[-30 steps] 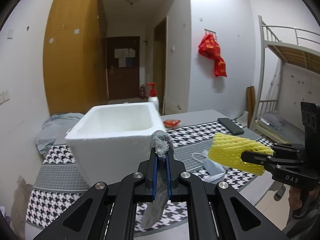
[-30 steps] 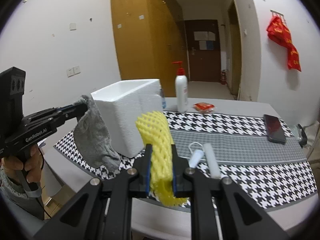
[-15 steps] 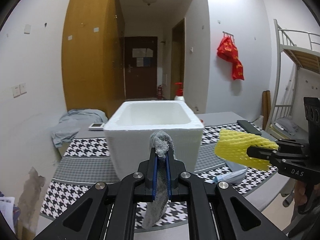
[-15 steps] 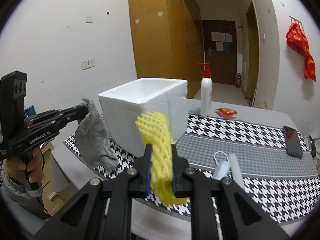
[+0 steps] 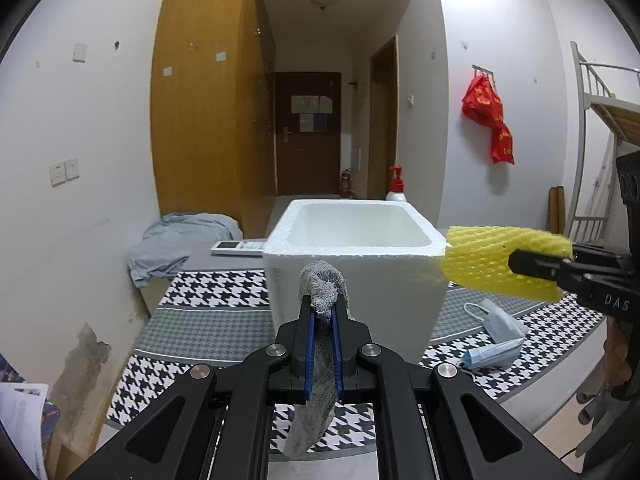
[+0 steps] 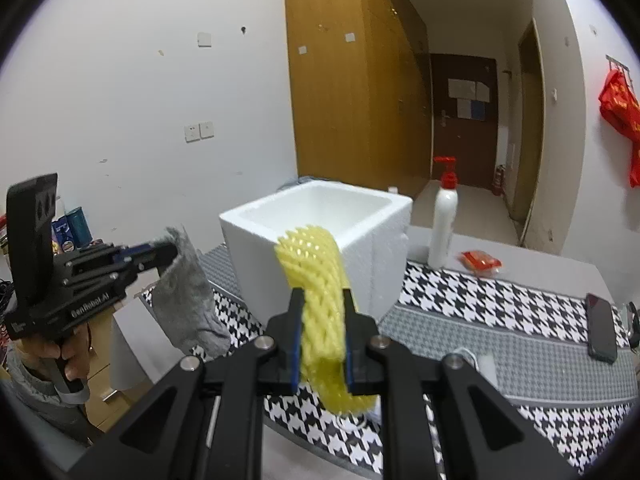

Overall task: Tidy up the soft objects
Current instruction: 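Carry the sock with the left tool while the right tool carries the sponge toward the foam box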

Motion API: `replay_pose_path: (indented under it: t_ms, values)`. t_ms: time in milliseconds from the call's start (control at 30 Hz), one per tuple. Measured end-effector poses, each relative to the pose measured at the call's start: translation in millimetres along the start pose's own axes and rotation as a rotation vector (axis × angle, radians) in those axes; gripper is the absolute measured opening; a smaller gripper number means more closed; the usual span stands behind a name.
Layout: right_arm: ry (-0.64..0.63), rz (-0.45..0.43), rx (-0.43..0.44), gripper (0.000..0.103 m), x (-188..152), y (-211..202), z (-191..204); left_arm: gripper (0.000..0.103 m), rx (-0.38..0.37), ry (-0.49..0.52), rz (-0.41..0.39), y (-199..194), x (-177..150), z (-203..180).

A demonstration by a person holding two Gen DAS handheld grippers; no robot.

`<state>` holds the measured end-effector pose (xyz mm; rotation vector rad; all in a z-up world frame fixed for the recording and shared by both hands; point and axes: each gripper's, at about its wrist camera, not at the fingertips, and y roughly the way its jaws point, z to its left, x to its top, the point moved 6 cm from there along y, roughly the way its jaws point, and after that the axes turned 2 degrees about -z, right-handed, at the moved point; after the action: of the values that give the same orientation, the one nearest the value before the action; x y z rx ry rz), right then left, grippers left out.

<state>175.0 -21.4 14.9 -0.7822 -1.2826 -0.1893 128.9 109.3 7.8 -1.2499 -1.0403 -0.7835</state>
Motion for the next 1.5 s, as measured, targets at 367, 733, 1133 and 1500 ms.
replay_pose_path:
  t_ms: [367, 733, 1133, 1500]
  values:
    - [-0.02, -0.054, 0.007, 0.012, 19.4, -5.1, 5.0, 0.008, 0.025, -0.008, -0.009, -1.8, 2.2, 9.1]
    - [-0.035, -0.088, 0.014, 0.012, 35.1, -8.4, 9.4, 0.008, 0.016, 0.001, -0.024, -1.4, 9.9, 7.3]
    - [-0.048, -0.092, 0.027, 0.012, 51.3, 7.5, 14.3, 0.008, 0.016, -0.001, -0.039, 0.0, 22.1, 13.5]
    - [-0.021, -0.042, 0.015, 0.012, 61.7, 42.9, 6.6, 0.008, 0.027, -0.011, -0.038, 13.7, 25.3, 25.2]
